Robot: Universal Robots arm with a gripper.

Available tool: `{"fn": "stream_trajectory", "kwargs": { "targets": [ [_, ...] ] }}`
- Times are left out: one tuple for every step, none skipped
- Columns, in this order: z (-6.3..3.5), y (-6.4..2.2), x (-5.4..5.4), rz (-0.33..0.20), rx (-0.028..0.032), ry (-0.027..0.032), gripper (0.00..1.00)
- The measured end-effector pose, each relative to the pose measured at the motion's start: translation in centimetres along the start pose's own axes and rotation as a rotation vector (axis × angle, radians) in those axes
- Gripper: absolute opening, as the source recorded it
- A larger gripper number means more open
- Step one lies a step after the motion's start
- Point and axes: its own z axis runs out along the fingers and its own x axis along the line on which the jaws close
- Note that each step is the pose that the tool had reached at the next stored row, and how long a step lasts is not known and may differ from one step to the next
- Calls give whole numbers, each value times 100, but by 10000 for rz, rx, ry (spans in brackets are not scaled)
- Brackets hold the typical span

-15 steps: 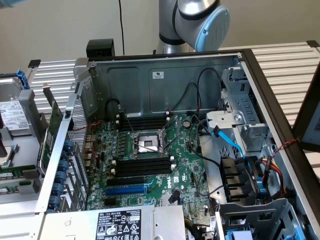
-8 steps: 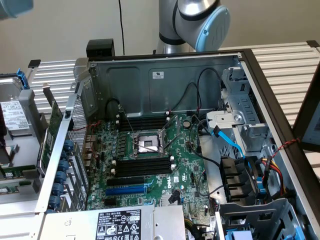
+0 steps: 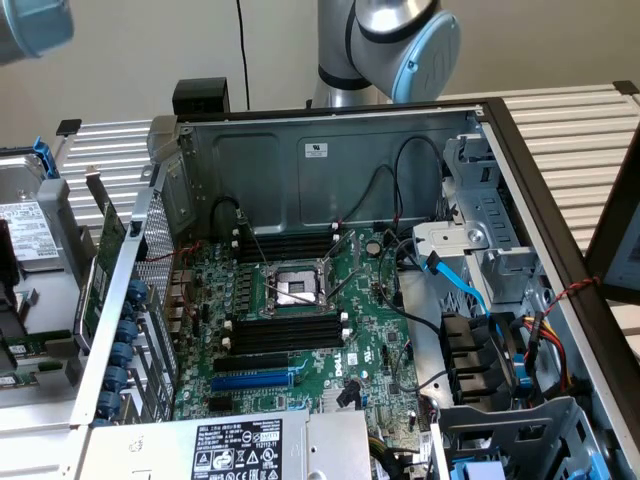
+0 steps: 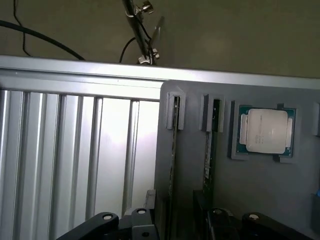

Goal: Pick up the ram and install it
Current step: 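Pick up the ram and move it above insertion slot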

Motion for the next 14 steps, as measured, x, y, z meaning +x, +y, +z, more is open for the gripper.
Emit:
{"fn": "stream_trajectory", "kwargs": {
  "targets": [
    [18,0,1,0,0,0,42],
    [36,0,0,1,-1,1,42],
    [53,-1,0,1,0,1,42],
    [66,-1,0,1,0,0,42],
    [74,-1,2,0,-1,1,42],
    [80,-1,4,0,-2,1,42],
    [86,0,5,1,-3,2,42],
    [93,-1,7,0,-2,1,42],
    [100,-1,10,0,-1,1,42],
    [109,0,11,1,-1,1,42],
    [121,-1,12,0,1,0,42],
    [131,-1,12,1,0,0,42],
    [144,0,12,1,0,0,42],
    [156,-1,12,0,0,1,42]
  ]
}}
